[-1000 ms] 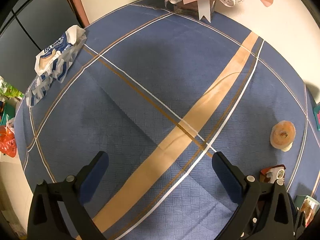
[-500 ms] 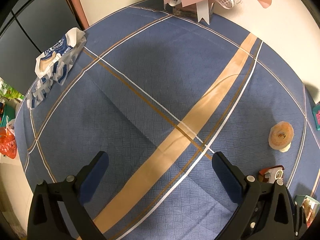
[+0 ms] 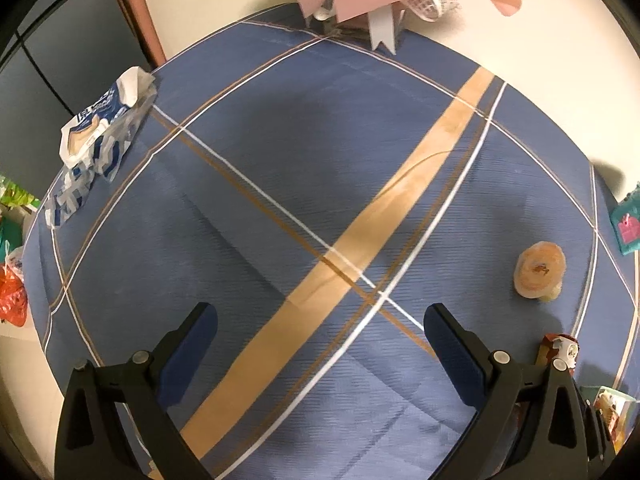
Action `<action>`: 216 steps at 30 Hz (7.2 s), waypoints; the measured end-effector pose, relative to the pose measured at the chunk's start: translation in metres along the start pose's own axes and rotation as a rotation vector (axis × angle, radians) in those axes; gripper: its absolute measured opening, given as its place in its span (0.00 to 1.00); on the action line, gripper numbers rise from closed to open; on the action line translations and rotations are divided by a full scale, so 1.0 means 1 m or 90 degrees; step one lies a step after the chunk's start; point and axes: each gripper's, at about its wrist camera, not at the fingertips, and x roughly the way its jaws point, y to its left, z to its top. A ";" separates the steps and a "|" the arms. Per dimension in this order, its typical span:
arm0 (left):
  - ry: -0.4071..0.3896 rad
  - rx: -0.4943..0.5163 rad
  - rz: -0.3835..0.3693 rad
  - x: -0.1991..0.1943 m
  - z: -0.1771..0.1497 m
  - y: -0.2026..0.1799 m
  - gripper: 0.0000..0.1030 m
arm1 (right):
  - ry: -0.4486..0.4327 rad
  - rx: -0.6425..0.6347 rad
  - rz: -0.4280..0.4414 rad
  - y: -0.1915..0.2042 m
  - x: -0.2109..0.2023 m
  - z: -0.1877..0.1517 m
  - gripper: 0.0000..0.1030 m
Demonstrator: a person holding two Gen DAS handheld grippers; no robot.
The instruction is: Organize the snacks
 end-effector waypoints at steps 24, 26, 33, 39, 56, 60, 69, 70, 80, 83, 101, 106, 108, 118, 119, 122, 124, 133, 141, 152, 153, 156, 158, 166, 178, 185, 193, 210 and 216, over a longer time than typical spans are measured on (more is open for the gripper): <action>-0.048 0.175 -0.110 -0.004 -0.010 -0.110 0.99 | -0.070 0.143 0.001 -0.098 -0.039 0.013 0.41; -0.056 0.197 -0.107 -0.002 -0.011 -0.120 0.99 | -0.070 0.150 0.003 -0.104 -0.039 0.013 0.41; -0.108 0.260 -0.087 0.000 -0.008 -0.149 0.98 | -0.066 0.161 0.005 -0.116 -0.039 0.009 0.41; -0.131 0.279 -0.076 0.004 -0.006 -0.158 0.87 | -0.066 0.159 0.005 -0.116 -0.040 0.008 0.41; -0.143 0.288 -0.093 0.007 -0.006 -0.164 0.37 | -0.063 0.145 -0.002 -0.114 -0.039 0.009 0.41; -0.130 0.256 -0.104 0.001 -0.004 -0.155 0.37 | -0.061 0.148 -0.001 -0.115 -0.040 0.009 0.41; -0.089 0.194 -0.145 -0.021 -0.007 -0.139 0.37 | -0.067 0.134 0.000 -0.111 -0.054 0.007 0.40; -0.085 0.190 -0.150 -0.023 -0.008 -0.138 0.37 | -0.069 0.131 0.000 -0.110 -0.057 0.006 0.39; -0.054 0.154 -0.191 -0.052 -0.027 -0.131 0.37 | -0.077 0.114 0.010 -0.107 -0.086 0.003 0.32; -0.044 0.143 -0.201 -0.056 -0.032 -0.126 0.37 | -0.074 0.118 0.012 -0.108 -0.089 0.001 0.30; 0.003 0.120 -0.208 -0.029 -0.032 -0.118 0.37 | -0.044 0.156 0.002 -0.117 -0.071 0.024 0.70; 0.023 0.112 -0.224 -0.016 -0.029 -0.118 0.37 | 0.091 0.167 -0.029 -0.119 -0.034 0.055 0.70; 0.027 0.109 -0.228 -0.013 -0.027 -0.119 0.37 | 0.144 0.136 -0.053 -0.113 -0.019 0.065 0.70; 0.056 0.110 -0.239 0.003 -0.023 -0.126 0.37 | 0.247 0.108 -0.078 -0.103 0.016 0.075 0.67; 0.057 0.109 -0.241 0.002 -0.023 -0.125 0.37 | 0.250 0.108 -0.078 -0.102 0.017 0.074 0.64; 0.059 0.107 -0.248 0.001 -0.022 -0.123 0.37 | 0.249 0.106 -0.077 -0.102 0.016 0.073 0.48; 0.061 0.106 -0.253 0.000 -0.022 -0.122 0.37 | 0.241 0.102 -0.069 -0.101 0.012 0.073 0.45; 0.066 0.102 -0.274 -0.014 -0.025 -0.117 0.37 | 0.201 0.131 -0.035 -0.105 -0.016 0.062 0.44; 0.051 0.116 -0.284 -0.043 -0.034 -0.108 0.37 | 0.165 0.145 -0.010 -0.122 -0.061 0.036 0.44; 0.035 0.238 -0.334 -0.098 -0.094 -0.133 0.37 | 0.095 0.190 -0.020 -0.162 -0.131 -0.035 0.44; 0.038 0.253 -0.345 -0.102 -0.102 -0.138 0.37 | 0.085 0.199 -0.023 -0.166 -0.135 -0.044 0.44; 0.045 0.301 -0.356 -0.110 -0.127 -0.154 0.37 | 0.068 0.219 -0.046 -0.174 -0.137 -0.061 0.44; 0.056 0.327 -0.356 -0.110 -0.141 -0.163 0.37 | 0.063 0.242 -0.050 -0.184 -0.138 -0.075 0.44; 0.086 0.376 -0.349 -0.103 -0.166 -0.190 0.37 | 0.060 0.299 -0.032 -0.209 -0.132 -0.111 0.43; 0.127 0.385 -0.331 -0.082 -0.182 -0.209 0.38 | 0.058 0.322 -0.024 -0.225 -0.136 -0.115 0.45; 0.139 0.349 -0.348 -0.083 -0.171 -0.192 0.59 | 0.057 0.326 -0.032 -0.227 -0.142 -0.118 0.51; 0.121 0.314 -0.356 -0.097 -0.162 -0.169 0.62 | 0.045 0.320 -0.027 -0.220 -0.152 -0.123 0.53; -0.007 0.312 -0.172 -0.105 -0.158 -0.107 0.92 | 0.054 0.257 -0.049 -0.175 -0.153 -0.142 0.82; -0.040 0.331 -0.149 -0.113 -0.167 -0.095 0.99 | 0.041 0.227 -0.063 -0.159 -0.161 -0.151 0.94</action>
